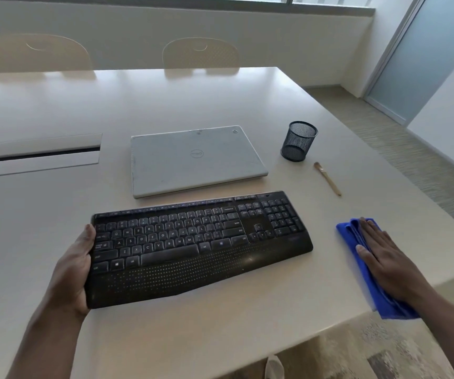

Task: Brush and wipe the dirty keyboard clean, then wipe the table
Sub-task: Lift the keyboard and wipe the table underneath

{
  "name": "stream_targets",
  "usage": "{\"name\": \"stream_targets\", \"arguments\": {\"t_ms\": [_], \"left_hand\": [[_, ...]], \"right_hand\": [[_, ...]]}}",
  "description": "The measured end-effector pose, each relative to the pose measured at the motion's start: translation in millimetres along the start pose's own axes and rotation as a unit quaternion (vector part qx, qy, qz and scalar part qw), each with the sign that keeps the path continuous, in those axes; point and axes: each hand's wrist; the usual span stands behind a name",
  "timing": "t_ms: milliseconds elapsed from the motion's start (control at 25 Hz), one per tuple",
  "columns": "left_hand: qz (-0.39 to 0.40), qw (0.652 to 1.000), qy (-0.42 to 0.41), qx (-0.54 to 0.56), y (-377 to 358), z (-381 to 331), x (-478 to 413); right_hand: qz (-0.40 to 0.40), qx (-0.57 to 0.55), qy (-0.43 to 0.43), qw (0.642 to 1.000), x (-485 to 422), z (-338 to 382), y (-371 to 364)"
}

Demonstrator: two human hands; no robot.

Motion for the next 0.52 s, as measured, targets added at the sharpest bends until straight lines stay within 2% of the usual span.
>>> {"name": "stream_targets", "arguments": {"t_ms": [320,520], "left_hand": [[-0.096,0.988,-0.040,-0.111,-21,16,-4],[-0.209,0.951,-0.114,-0.198,-38,26,0]], "right_hand": [[0.014,0.002,0.014,1.000,-32,-47,19],[0.022,0.010,0.042,0.999,-51,-62,30]]}}
Point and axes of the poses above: each hand's wrist, its own x-axis away from the middle knuckle, its own y-axis out of the back of the hand, z = x × y, and after that the axes turned 2 degrees about -y, right-handed
